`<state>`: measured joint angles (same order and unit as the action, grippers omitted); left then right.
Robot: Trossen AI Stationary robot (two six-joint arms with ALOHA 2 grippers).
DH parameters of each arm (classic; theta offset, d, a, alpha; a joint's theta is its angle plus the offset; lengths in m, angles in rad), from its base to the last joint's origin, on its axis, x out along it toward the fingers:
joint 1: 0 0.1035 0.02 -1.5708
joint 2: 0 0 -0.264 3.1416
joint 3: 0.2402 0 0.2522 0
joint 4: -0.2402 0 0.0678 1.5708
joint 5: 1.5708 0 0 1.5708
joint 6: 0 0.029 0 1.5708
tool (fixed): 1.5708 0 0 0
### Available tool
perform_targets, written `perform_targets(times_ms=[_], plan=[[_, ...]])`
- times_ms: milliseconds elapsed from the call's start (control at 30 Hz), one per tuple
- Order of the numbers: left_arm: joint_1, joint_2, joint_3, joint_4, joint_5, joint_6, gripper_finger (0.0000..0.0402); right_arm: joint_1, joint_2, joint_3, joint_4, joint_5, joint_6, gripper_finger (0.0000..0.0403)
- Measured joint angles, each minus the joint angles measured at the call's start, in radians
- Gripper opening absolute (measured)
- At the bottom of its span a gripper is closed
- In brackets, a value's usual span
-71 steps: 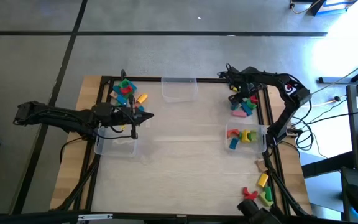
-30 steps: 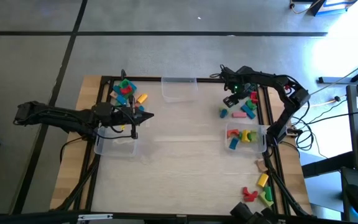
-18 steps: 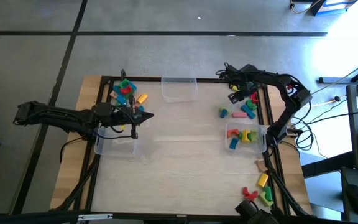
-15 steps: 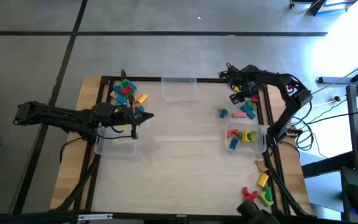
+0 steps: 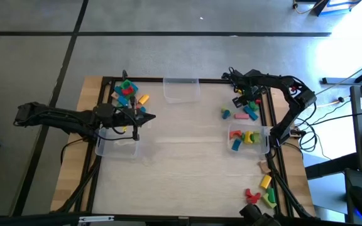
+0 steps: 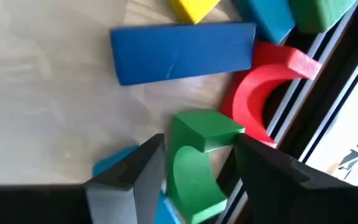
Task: Sort blocks by size
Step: Put the green arch block into the bottom right transparent bin
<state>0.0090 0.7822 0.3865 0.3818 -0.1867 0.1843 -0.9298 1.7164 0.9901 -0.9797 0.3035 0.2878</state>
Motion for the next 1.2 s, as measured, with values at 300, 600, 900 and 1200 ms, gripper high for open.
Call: perform_targets(times_ms=[300,600,900,1200], plan=[[0.001,0.000,0.000,0.000,0.000,0.001,0.0004,0.001,0.005,-0.004,0.139,-0.185,-0.031,0.0195],[0.000,0.000,0.000,-0.001,0.000,-0.004,0.0004,0.027,0.005,0.003,0.161,-0.219,-0.115,0.0195],[0.000,0.000,0.000,-0.001,0.000,-0.005,0.0004,0.027,-0.074,0.031,-0.072,-0.140,-0.162,0.0195],[0.000,0.000,0.000,-0.007,0.000,-0.017,0.0004,0.027,-0.085,-0.047,-0.071,-0.063,-0.196,0.0195]])
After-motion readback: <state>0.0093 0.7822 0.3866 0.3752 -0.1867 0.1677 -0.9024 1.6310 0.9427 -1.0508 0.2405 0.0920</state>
